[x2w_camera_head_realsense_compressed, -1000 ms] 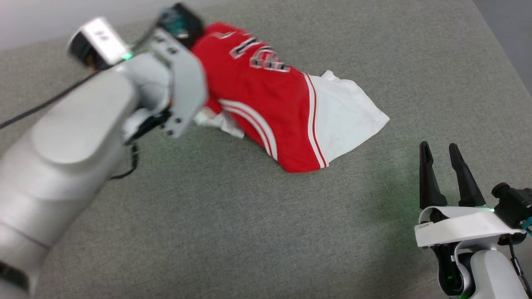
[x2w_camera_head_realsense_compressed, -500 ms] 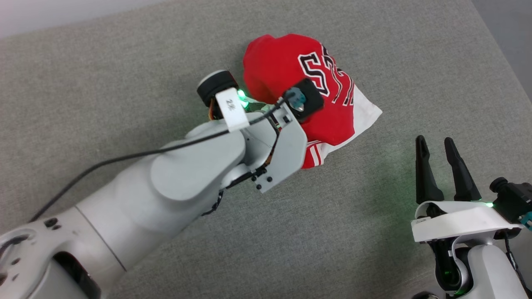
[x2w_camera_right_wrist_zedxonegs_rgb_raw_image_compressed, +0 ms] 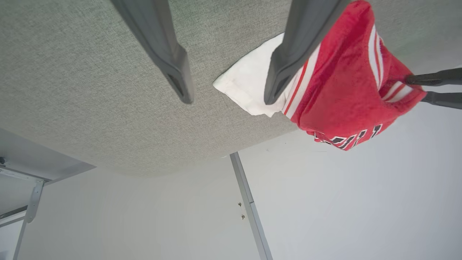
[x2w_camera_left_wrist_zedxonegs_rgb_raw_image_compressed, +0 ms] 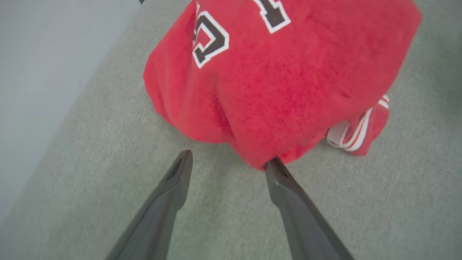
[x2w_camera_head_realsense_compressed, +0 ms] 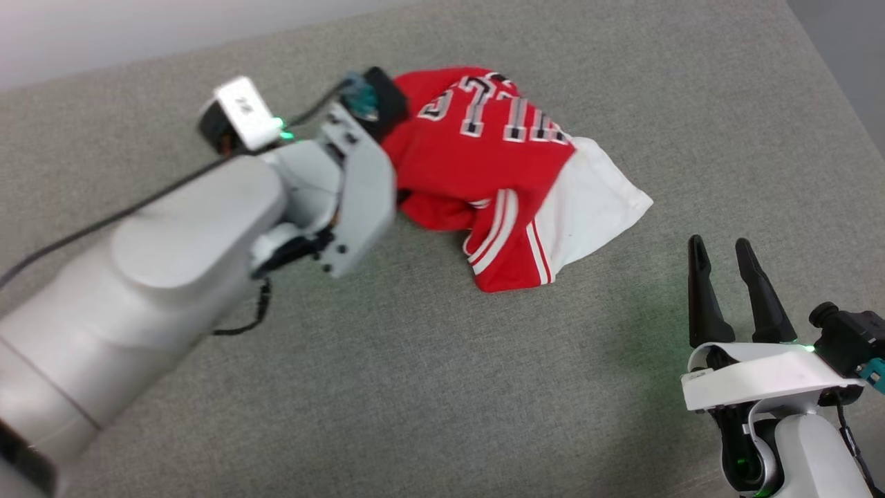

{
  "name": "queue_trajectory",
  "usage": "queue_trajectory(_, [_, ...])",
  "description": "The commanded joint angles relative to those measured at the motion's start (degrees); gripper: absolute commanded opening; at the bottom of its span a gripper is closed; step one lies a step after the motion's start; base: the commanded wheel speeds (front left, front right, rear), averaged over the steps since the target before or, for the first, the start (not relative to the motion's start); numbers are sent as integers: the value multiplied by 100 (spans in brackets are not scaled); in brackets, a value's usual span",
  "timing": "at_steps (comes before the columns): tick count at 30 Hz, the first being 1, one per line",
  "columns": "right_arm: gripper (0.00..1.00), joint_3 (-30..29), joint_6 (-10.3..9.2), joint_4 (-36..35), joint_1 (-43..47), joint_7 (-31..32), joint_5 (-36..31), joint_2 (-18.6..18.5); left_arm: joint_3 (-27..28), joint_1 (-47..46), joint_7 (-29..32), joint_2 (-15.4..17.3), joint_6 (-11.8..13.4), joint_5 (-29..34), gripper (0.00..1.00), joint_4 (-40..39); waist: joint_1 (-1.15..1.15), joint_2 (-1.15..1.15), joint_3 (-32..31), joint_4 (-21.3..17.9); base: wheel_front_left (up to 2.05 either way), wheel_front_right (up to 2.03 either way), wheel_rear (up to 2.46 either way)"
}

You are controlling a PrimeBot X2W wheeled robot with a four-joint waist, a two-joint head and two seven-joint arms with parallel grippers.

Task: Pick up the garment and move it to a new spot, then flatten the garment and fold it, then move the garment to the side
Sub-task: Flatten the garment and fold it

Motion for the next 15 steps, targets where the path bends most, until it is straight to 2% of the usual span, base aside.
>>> queue_trajectory(1, [100, 15, -8, 6, 42, -4, -14, 10, 18, 2, 113, 70, 3, -158, 100, 3, 0, 0, -27, 6, 0, 0, 0])
queue_trajectory(9, [100, -10, -8, -16, 163, -4, -21, 11, 563, -129, 1241, 608, 48, -1592, 100, -365, 0, 0, -56, -72, 0, 0, 0])
queue_trajectory(15, [100, 92, -8, -47, 101, -4, 93, 13, 1108, -333, 1410, 699, 505, -2228, 100, -439, 0, 0, 85, -186, 0, 0, 0])
